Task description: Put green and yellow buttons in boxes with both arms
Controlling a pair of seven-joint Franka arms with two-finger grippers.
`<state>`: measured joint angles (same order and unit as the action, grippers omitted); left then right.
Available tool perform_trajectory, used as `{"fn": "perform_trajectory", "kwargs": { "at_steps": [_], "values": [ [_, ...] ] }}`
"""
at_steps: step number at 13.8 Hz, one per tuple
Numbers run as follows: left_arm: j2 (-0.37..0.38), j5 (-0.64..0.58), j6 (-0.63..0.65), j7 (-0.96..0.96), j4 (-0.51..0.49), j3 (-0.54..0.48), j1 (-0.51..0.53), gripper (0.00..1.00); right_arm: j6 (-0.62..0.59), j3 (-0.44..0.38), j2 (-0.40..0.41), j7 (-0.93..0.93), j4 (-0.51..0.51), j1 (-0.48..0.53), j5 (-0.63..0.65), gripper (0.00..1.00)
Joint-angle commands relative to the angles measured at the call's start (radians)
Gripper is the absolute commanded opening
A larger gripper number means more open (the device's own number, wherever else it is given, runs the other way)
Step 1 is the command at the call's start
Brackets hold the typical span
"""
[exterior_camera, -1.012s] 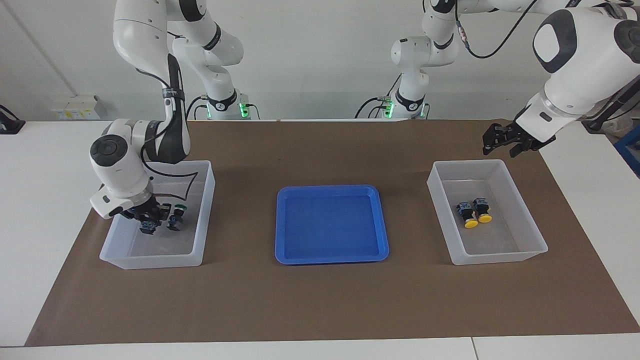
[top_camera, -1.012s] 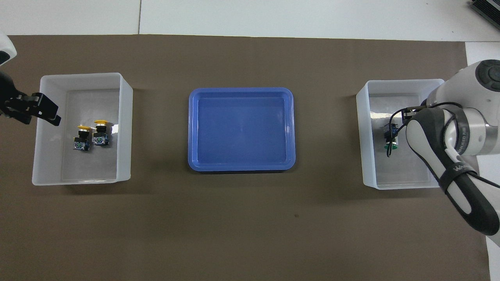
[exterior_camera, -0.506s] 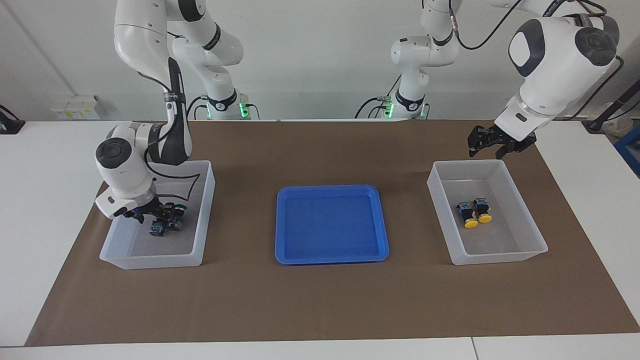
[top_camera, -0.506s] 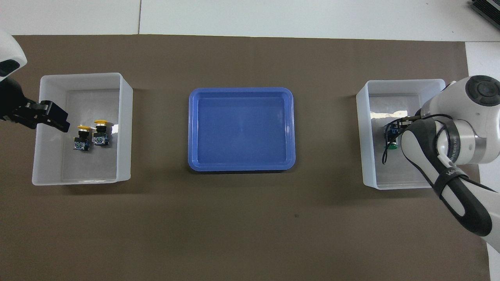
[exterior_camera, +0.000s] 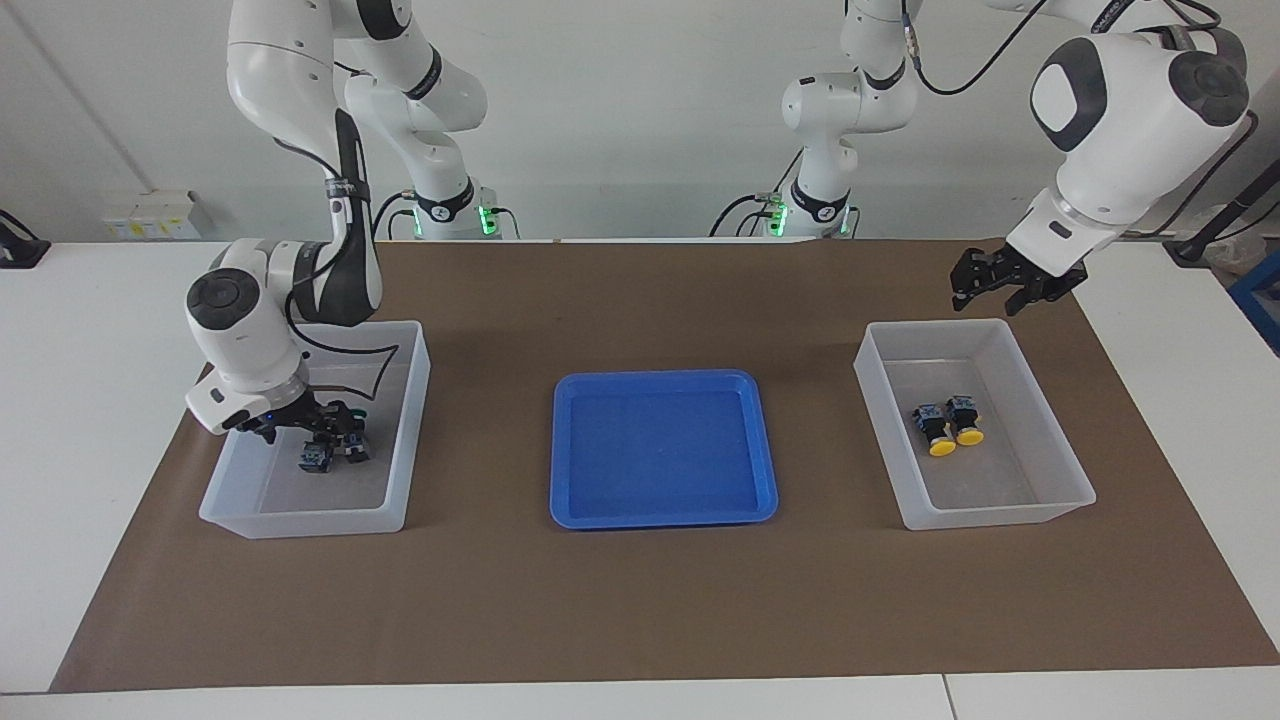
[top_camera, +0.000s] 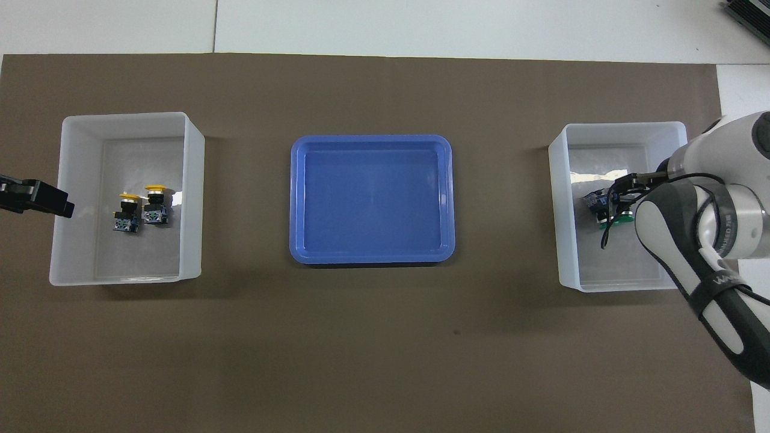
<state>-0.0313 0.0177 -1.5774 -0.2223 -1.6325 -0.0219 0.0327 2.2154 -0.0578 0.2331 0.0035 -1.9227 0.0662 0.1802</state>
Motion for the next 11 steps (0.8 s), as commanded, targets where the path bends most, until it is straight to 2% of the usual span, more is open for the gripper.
{"fn": "perform_trajectory", "kwargs": {
  "at_steps": [1,3,6,8,11],
  "values": [
    [0.045,-0.012,-0.036,0.018,-0.073,0.002,-0.010,0.74,-0.048,0.015,-0.072,0.061,-0.012,-0.025,-0.027,1.00],
    [0.045,-0.012,-0.053,0.059,-0.075,0.002,-0.011,0.73,-0.065,0.015,-0.116,0.088,-0.007,-0.048,-0.088,1.00],
    [0.071,-0.054,-0.123,0.080,-0.111,0.008,-0.037,0.73,-0.153,0.019,-0.178,0.093,0.037,-0.071,-0.123,1.00],
    [0.102,-0.081,-0.170,0.156,-0.161,0.010,-0.056,0.73,-0.248,0.027,-0.195,0.093,0.105,-0.082,-0.123,1.00],
    [0.111,-0.081,-0.176,0.175,-0.168,0.013,-0.057,0.73,-0.345,0.033,-0.199,0.092,0.203,-0.077,-0.137,1.00]
  ]
}}
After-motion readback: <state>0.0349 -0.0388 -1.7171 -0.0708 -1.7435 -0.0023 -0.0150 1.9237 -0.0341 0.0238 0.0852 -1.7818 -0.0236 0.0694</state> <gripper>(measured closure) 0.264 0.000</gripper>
